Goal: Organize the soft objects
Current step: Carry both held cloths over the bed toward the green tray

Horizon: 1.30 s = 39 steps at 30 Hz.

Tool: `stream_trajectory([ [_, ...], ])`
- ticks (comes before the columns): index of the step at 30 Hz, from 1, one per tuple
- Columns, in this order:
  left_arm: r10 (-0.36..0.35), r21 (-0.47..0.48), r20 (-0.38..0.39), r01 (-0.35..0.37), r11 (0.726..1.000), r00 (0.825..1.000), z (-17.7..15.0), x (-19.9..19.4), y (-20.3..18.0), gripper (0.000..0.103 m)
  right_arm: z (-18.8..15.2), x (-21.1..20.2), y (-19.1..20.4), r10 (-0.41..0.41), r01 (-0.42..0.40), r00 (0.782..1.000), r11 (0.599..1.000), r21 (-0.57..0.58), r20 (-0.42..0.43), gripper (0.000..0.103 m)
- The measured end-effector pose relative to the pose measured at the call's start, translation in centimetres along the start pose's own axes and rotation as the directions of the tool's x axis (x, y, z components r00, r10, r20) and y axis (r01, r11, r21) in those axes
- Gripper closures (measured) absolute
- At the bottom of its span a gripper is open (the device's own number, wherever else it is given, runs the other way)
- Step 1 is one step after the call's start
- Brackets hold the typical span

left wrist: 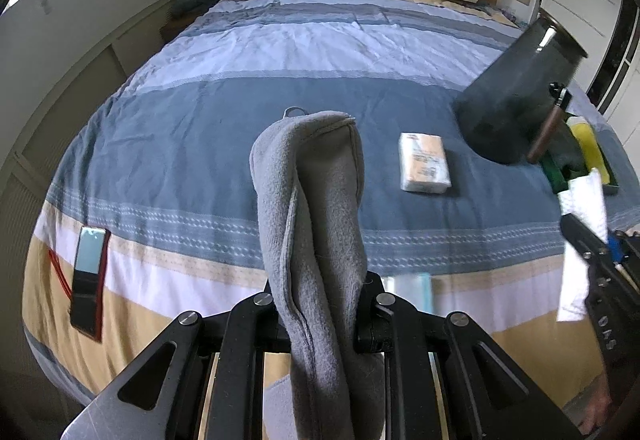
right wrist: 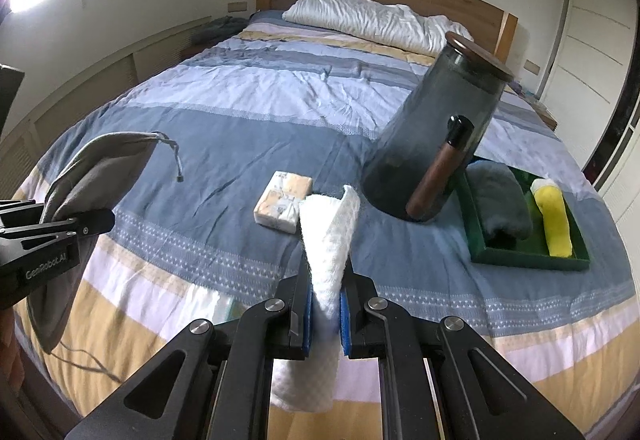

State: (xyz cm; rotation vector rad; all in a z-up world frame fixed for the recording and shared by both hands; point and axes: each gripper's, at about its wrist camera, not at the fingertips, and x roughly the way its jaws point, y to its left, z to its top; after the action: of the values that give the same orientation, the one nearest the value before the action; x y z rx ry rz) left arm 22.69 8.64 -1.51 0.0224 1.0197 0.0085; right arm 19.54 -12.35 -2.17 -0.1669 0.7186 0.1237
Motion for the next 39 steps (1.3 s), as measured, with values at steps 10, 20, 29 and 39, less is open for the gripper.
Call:
stream_trajectory([
  [10,-0.055,0.012,-0.022,0.055,0.998,0.998,-0.6,-1.3,-5.8,0.089,-2.1,-0.2,-3.9,-0.006,0.007,0.999,1.0,0.024,-0.036,0.094],
  [20,-0.137,0.11,-0.073,0.145,0.983,0.988,-1.3,-0.9,-14.0,0.088,-4.6,-0.9,-10.2,-0.068,0.075,0.995,0.993,0.092,-0.075,0.094],
  [29,-0.199,0.199,-0.097,0.215,0.956,0.975,-1.3,-0.7,-21.8,0.088,-6.5,-1.7,-15.9,-0.145,0.161,0.984,0.973,0.165,-0.105,0.094],
  [39,-0.202,0.258,-0.11,0.225,0.94,0.973,-1.0,-0.3,-27.0,0.088,-6.8,-1.6,-21.0,-0.184,0.202,0.978,0.952,0.228,-0.099,0.094],
])
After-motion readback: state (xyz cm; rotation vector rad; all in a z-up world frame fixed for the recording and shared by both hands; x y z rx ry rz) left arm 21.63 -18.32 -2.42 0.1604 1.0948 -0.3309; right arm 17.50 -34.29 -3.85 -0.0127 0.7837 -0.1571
